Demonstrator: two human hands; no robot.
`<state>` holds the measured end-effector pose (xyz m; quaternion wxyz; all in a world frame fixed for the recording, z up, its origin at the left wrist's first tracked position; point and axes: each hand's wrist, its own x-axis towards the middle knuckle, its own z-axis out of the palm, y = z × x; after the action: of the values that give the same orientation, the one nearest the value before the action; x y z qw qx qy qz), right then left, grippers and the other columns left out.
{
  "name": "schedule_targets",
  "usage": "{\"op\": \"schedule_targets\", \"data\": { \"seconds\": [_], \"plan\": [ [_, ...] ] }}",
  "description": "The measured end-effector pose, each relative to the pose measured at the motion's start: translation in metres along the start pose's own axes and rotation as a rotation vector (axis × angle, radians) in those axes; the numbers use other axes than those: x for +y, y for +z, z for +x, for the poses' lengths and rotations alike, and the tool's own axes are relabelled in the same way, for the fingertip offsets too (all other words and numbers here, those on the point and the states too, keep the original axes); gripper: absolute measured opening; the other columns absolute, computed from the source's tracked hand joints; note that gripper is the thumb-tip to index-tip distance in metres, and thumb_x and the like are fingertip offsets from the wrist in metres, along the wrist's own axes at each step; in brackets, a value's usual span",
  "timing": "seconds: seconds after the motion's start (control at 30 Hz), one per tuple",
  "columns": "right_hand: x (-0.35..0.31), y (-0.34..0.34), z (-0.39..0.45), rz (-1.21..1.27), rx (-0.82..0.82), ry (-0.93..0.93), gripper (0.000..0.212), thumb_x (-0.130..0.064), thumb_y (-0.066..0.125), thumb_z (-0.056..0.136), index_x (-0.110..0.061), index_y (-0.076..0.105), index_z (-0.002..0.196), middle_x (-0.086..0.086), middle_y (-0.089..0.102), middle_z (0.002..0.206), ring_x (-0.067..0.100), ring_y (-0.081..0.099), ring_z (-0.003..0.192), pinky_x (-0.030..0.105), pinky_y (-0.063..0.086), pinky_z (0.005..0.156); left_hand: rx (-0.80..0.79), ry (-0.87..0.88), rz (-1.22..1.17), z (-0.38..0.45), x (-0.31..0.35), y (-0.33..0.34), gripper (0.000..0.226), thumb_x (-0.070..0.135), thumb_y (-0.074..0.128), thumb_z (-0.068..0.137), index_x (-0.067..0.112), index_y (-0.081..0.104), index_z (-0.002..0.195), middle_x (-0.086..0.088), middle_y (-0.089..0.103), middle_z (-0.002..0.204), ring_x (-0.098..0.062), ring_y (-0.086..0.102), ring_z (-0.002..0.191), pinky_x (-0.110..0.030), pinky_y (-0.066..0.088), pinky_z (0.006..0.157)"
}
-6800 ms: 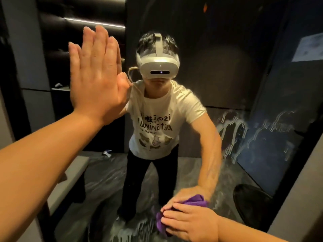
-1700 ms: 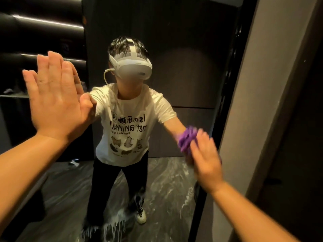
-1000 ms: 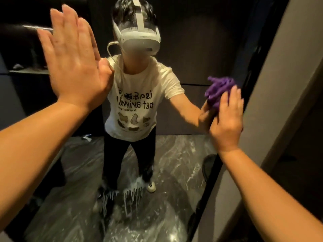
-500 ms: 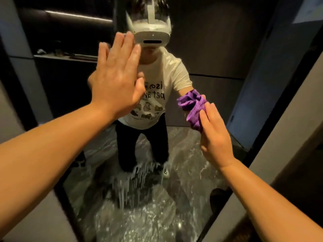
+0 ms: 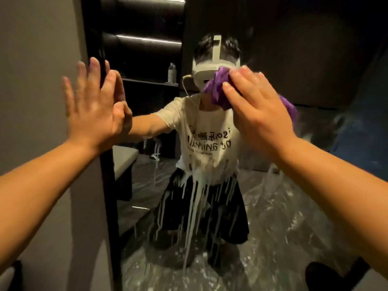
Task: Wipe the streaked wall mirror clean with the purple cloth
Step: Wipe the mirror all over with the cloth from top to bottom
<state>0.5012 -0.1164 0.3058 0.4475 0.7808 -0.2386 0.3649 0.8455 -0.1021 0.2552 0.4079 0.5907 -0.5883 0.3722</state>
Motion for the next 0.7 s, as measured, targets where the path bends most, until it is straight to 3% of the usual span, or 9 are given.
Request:
{"op": "schedule_targets", "data": {
  "seconds": [0.07, 0.17, 0.43, 0.6, 0.7],
  "plan": [
    [-0.009, 0.009, 0.007, -0.097, 0.026, 0.029, 0.053, -0.001, 0.06, 0.091, -0.001, 0.045, 0.141, 0.024, 0.041, 0.148, 0.042, 0.036, 0.139, 0.054, 0.028, 0.116, 0.08, -0.121, -0.158, -0.013, -0.006, 0.011, 0.066, 0.036, 0.031, 0.094, 0.021, 0.012, 0.155, -0.014, -0.001, 0.163, -0.03, -0.003, 0.15, -0.049, -0.005, 0.118],
    [-0.022, 0.016, 0.017, -0.13, 0.074, 0.07, 0.057, 0.001, 0.062, 0.089, -0.002, 0.043, 0.143, 0.024, 0.038, 0.15, 0.042, 0.034, 0.14, 0.048, 0.022, 0.117, 0.201, -0.233, -0.387, -0.021, -0.008, 0.022, 0.064, 0.032, 0.028, 0.099, 0.011, 0.008, 0.155, -0.011, 0.006, 0.164, -0.021, 0.002, 0.151, -0.041, -0.002, 0.12],
    [-0.085, 0.051, 0.112, -0.214, 0.039, -0.02, 0.055, -0.006, 0.05, 0.094, -0.01, 0.037, 0.148, 0.018, 0.034, 0.154, 0.037, 0.029, 0.143, 0.048, 0.021, 0.118, 0.233, -0.186, -0.417, -0.016, -0.018, 0.031, 0.051, 0.028, 0.023, 0.103, 0.013, 0.028, 0.152, 0.0, 0.014, 0.163, -0.016, 0.005, 0.151, -0.041, 0.001, 0.122],
    [-0.145, 0.074, 0.055, -0.125, -0.054, -0.343, 0.043, -0.008, 0.05, 0.089, -0.006, 0.056, 0.132, 0.018, 0.046, 0.143, 0.038, 0.043, 0.13, 0.052, 0.035, 0.108, 0.229, -0.164, -0.42, -0.015, -0.019, 0.028, 0.052, 0.027, 0.024, 0.102, 0.01, 0.028, 0.151, -0.003, 0.017, 0.162, -0.021, 0.007, 0.151, -0.043, 0.002, 0.122],
    [-0.205, 0.106, -0.04, -0.029, -0.325, -0.593, 0.035, -0.019, 0.055, 0.093, -0.015, 0.063, 0.127, 0.014, 0.041, 0.148, 0.034, 0.034, 0.138, 0.05, 0.02, 0.118, 0.223, -0.169, -0.404, -0.017, -0.018, 0.029, 0.053, 0.03, 0.022, 0.102, 0.01, 0.029, 0.151, -0.003, 0.016, 0.162, -0.02, 0.005, 0.151, -0.046, 0.003, 0.122]
  ]
}}
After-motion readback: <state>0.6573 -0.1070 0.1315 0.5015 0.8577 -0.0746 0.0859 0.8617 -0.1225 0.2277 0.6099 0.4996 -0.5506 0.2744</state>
